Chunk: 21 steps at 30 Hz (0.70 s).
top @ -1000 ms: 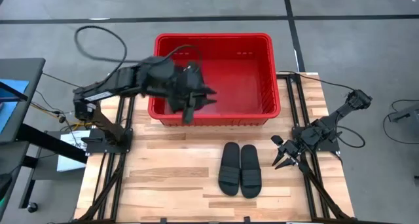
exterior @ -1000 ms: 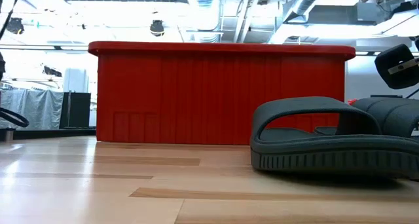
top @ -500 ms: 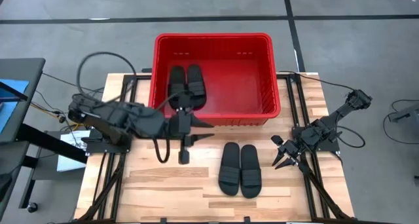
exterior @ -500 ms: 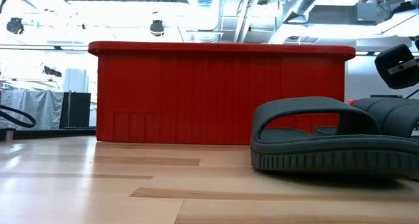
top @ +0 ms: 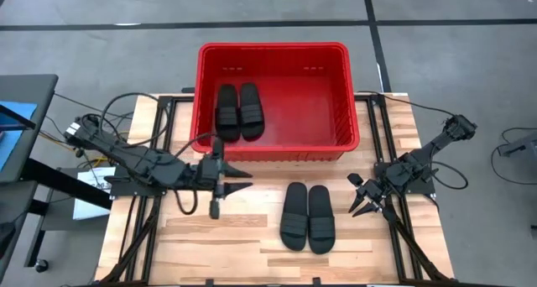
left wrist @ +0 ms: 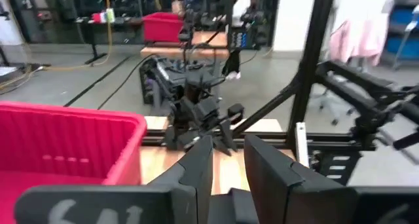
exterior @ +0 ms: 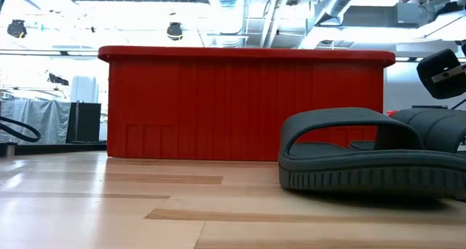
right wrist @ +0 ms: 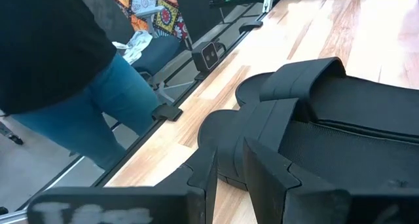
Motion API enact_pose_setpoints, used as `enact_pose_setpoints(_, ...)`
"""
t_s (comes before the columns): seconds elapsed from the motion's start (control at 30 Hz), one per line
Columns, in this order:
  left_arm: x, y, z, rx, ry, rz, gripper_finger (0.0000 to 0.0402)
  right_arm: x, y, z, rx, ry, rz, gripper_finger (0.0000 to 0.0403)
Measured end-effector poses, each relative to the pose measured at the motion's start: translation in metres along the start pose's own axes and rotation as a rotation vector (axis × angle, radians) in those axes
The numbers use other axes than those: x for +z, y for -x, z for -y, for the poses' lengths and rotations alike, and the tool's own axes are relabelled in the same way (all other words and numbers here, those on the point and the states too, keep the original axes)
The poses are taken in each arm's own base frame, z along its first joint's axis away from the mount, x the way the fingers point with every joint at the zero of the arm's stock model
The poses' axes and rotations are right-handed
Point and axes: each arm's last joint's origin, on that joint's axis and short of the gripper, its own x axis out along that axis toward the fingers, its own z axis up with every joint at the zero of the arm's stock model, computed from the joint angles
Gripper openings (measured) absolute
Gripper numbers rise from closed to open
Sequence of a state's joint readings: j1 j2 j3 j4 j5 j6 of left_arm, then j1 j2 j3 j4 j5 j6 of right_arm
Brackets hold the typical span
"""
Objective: Pick and place slides into bin
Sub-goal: Put the left black slide into the red bin
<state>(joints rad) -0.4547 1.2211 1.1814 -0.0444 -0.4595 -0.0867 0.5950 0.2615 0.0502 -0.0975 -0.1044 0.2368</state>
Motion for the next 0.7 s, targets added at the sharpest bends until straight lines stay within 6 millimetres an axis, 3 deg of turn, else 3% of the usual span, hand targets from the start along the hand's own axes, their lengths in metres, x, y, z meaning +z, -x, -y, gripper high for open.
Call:
enact_pose_setpoints(0.33, -0.043, 0.041, -0.015, -0.084, 0.033, 0.044, 0.0077, 0.0, 0.0, 0.002, -0.02, 0.002, 0.005, 0.0066)
enact_pose_setpoints(0.5, -0.054, 0.052, -0.018, -0.207, 0.003, 0.039, 0.0077, 0.001, 0.0, 0.003, -0.031, 0.023, 0.009, 0.0066)
enact_pose_setpoints(0.7, -0.055, 0.067, -0.026, -0.221, 0.022, 0.106, 0.0077, 0.002, 0.0, 0.003, -0.028, -0.012, 0.021, 0.0066)
